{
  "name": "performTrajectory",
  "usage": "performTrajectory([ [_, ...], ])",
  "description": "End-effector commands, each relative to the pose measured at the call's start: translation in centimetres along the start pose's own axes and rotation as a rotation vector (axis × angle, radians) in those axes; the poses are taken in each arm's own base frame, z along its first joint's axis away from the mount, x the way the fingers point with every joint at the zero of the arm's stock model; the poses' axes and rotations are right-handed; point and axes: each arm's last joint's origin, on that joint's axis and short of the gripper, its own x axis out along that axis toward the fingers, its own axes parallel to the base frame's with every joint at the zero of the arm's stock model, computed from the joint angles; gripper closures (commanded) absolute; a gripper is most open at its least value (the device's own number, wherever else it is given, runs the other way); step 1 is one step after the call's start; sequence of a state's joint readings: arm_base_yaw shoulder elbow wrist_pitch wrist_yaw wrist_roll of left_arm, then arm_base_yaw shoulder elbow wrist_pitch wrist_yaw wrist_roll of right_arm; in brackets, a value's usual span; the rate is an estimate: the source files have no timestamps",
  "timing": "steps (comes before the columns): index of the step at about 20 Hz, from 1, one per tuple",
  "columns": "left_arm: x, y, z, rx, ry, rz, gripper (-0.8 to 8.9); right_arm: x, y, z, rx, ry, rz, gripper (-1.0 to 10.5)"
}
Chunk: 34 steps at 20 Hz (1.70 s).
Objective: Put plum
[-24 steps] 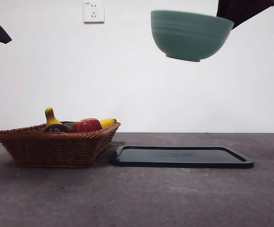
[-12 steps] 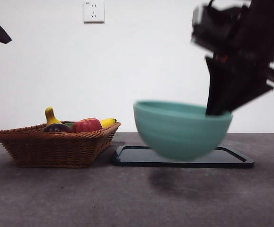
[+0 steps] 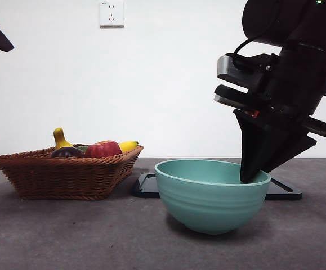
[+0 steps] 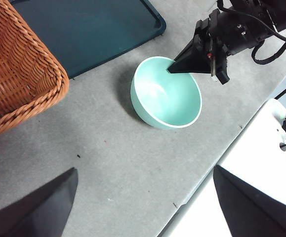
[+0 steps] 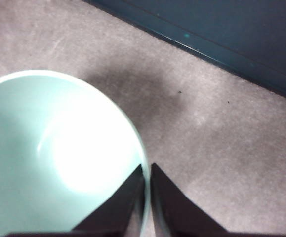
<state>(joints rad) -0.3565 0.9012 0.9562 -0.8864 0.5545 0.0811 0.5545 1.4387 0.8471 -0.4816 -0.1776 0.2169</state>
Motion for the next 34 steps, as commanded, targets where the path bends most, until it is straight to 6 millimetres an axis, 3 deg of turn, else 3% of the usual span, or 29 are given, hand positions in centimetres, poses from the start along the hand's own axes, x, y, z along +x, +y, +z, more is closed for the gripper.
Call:
performTrajectory([
  [1, -0.1, -0.1, 0.4, 0.023, -0.013, -0.007, 3.81, 0.5, 0.2, 0.1, 0.003, 0.010, 0.003, 9.4],
  [3, -0.1, -0.1, 0.4, 0.023, -0.013, -0.007, 3.81, 0.5, 0.4, 0.0, -0.002, 0.019, 0.005, 9.3],
  [7, -0.1, -0.1, 0.4, 0.022, -0.012, -0.007, 3.81, 0.5, 0.4, -0.1, 0.003, 0.024, 0.000, 7.7],
  [12, -0.1, -0.2, 0.2, 0.013, 0.003, -0.009, 3.81, -0.7, 0.7, 0.5, 0.002, -0.002, -0.003, 7.6],
  [15, -0.1, -0.2, 0.2, 0.013, 0.002, -0.009, 3.81, -3.5, 1.3, 1.3, -0.018, -0.060, -0.027, 7.3],
  [19, -0.1, -0.1, 0.3, 0.014, 0.001, -0.008, 3.81, -8.8, 2.3, 1.6, -0.061, -0.150, -0.008, 7.3],
  [25, -0.1, -0.1, 0.3, 0.014, 0.001, -0.008, 3.81, -16.4, 3.2, -1.2, -0.101, -0.317, 0.098, 7.3],
  [29, -0.1, -0.2, 0.2, 0.011, 0.005, -0.009, 3.81, -19.1, 3.1, -4.3, -0.111, -0.306, 0.153, 7.3],
  [34, -0.1, -0.2, 0.2, 0.008, 0.005, -0.009, 3.81, -20.5, 2.7, -7.4, -0.098, -0.209, 0.178, 7.3],
])
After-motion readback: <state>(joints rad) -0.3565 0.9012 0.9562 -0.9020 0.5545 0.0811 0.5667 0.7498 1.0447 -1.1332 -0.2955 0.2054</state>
